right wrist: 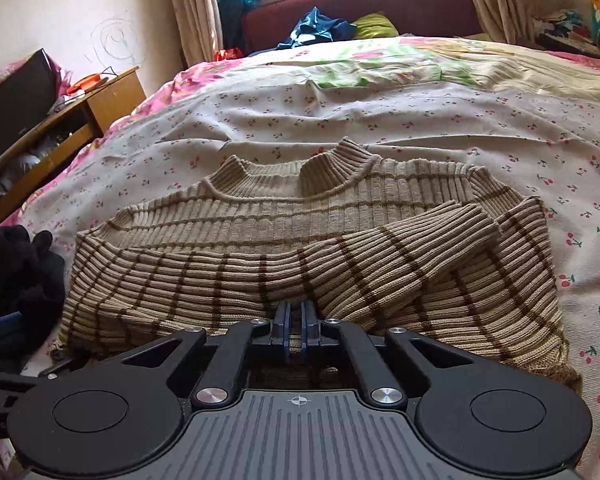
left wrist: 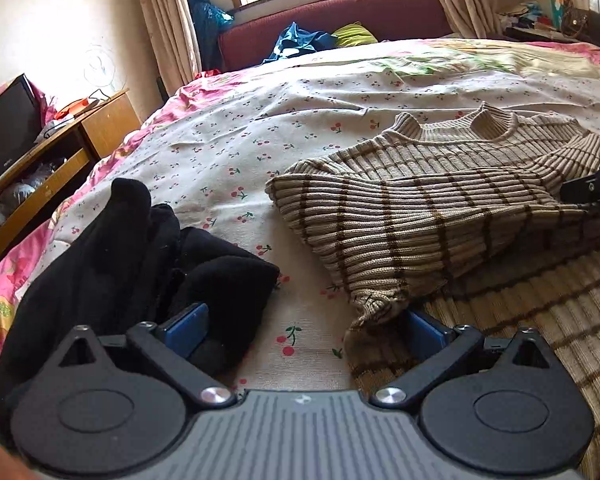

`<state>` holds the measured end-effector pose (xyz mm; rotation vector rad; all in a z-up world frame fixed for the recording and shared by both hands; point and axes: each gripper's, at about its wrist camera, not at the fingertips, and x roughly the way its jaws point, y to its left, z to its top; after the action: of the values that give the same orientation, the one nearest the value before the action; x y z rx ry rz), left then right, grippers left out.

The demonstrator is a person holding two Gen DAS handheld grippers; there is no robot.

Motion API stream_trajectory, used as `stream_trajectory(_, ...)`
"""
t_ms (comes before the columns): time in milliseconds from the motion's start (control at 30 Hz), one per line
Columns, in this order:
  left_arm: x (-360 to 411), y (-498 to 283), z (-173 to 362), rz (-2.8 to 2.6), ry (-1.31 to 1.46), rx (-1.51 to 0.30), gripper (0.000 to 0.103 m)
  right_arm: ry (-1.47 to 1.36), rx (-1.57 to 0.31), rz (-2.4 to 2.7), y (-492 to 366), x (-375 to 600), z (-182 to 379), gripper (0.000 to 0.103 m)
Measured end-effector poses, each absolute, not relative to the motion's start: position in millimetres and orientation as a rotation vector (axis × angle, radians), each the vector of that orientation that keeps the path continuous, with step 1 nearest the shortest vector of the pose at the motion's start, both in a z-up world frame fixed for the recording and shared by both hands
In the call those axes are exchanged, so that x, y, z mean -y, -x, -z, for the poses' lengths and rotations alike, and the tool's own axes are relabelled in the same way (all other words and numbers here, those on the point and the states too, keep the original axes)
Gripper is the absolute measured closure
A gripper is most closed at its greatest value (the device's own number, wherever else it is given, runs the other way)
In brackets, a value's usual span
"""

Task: Fold small clothes
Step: 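Open the right gripper and smooth the folded sleeve flat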

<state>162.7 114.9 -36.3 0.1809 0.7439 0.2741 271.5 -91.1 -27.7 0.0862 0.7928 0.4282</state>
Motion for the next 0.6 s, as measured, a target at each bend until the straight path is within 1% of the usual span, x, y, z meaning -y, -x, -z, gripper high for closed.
stream_trajectory(33, -114.0, -159.9, 33.0, -0.267, -0.174, -0.734, 0.000, -0.075, -0.791, -0.419, -270.8, 92.1, 25.2, 0.100)
stream_trajectory(133, -112.3, -153.0, 18.7, -0.254, -0.137, -0.676, 0.000, -0.063, -0.741, -0.435, -261.1, 89.3, 11.3, 0.088)
stream_trajectory(233, -111.6, -162.5, 15.1, -0.237, -0.113, -0.671, 0.000, -0.065, -0.710, -0.499, -255.9, 81.9, 1.7, 0.088)
stream_trajectory(333, -116.9, -177.8, 24.5, -0.247, -0.088, -0.709, 0.000, -0.005, -0.781, -0.470, -267.8, 73.1, 15.2, 0.089)
stream_trajectory(367, -121.4, -182.7, 29.8, -0.263, -0.078, -0.738, 0.000, -0.004, -0.807, -0.449, -271.7, 75.0, 21.6, 0.091)
stream_trajectory(433, -128.5, -185.9, 38.0, -0.279, -0.078, -0.769, 0.000, -0.057, -0.820, -0.463, -273.4, 84.3, 23.4, 0.091)
stream_trajectory(600, -118.7, -171.3, 36.5, -0.299, -0.183, -0.735, 0.000, -0.073, -0.794, -0.446, -260.2, 105.8, 10.1, 0.090)
